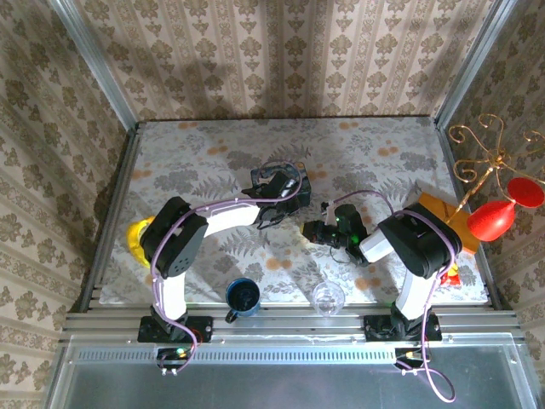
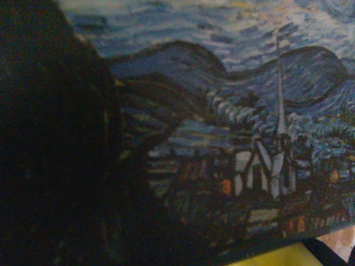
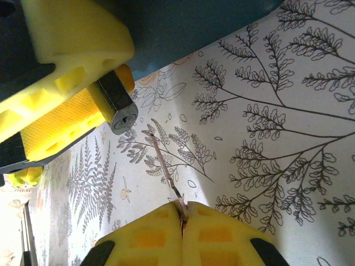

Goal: Unlock a padlock with a key

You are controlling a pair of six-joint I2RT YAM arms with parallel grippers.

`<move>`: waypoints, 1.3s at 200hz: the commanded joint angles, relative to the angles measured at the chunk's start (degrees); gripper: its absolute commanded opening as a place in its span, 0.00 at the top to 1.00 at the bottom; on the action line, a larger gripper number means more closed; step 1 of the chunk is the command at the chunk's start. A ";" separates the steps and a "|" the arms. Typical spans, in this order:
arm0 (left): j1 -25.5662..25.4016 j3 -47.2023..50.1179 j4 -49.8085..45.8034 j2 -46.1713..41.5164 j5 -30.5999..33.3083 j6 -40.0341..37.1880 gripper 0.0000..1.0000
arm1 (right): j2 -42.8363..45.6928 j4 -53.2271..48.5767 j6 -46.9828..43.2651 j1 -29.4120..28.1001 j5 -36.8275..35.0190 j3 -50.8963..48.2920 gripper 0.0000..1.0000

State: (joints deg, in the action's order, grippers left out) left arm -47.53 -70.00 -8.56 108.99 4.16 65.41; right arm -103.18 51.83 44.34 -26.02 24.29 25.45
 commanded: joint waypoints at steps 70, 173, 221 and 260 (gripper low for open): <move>0.07 0.32 2.38 -0.56 -1.63 2.68 0.98 | -3.08 2.81 0.37 0.18 -3.89 0.10 1.00; -0.09 -0.01 2.67 0.65 -2.23 3.19 0.98 | -2.85 1.78 -0.39 0.09 -3.64 0.91 1.00; -0.20 -0.58 2.89 1.58 -2.99 3.06 0.98 | -2.84 1.77 -0.48 0.01 -3.64 0.91 1.00; -0.42 -0.84 3.28 2.28 -3.63 3.41 0.98 | -2.96 1.59 -0.48 -0.08 -3.55 1.09 1.00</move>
State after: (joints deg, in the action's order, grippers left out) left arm -47.59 -69.60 -6.96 110.30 1.23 67.46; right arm -104.55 54.68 45.17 -26.04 23.75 25.45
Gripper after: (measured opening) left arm 0.304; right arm 0.038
